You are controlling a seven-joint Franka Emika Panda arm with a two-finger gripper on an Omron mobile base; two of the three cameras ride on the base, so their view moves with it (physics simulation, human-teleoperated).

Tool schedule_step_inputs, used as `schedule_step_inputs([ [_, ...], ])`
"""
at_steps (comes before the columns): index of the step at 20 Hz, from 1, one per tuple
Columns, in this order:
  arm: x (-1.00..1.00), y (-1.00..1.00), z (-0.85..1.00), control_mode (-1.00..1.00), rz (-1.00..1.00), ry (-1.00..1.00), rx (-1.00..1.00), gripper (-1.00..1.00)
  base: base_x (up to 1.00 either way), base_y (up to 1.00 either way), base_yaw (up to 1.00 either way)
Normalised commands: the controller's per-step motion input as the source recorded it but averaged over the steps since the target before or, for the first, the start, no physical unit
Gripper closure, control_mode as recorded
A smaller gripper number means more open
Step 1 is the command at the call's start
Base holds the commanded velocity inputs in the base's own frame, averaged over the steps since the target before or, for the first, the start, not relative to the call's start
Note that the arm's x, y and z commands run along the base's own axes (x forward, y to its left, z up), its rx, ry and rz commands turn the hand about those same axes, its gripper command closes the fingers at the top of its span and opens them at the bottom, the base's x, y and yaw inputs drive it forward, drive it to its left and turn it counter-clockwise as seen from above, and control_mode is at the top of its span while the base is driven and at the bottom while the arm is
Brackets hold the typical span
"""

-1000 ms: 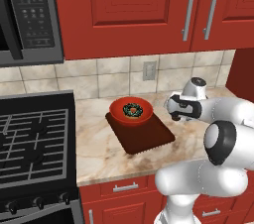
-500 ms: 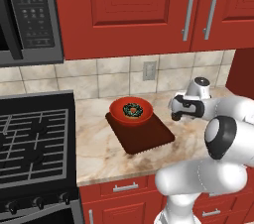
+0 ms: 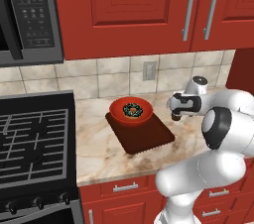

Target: Place the bowl with donut and the cupcake onto the tray.

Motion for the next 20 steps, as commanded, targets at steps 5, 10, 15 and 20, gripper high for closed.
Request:
schedule_step_inputs([
  [5, 0.16, -0.01, -0.09, -1.00, 0.09, 0.00, 0.00, -1.00, 0.00, 0.00, 0.00],
  [10, 0.12, -0.04, -0.16, -1.00, 0.09, 0.00, 0.00, -1.00, 0.00, 0.00, 0.00],
  [15, 0.00, -0.06, -0.16, -1.00, 0.09, 0.00, 0.00, -1.00, 0.00, 0.00, 0.00],
  [20, 0.00, 0.00, -0.13, -1.00, 0.06, 0.00, 0.00, -1.00, 0.00, 0.00, 0.00],
])
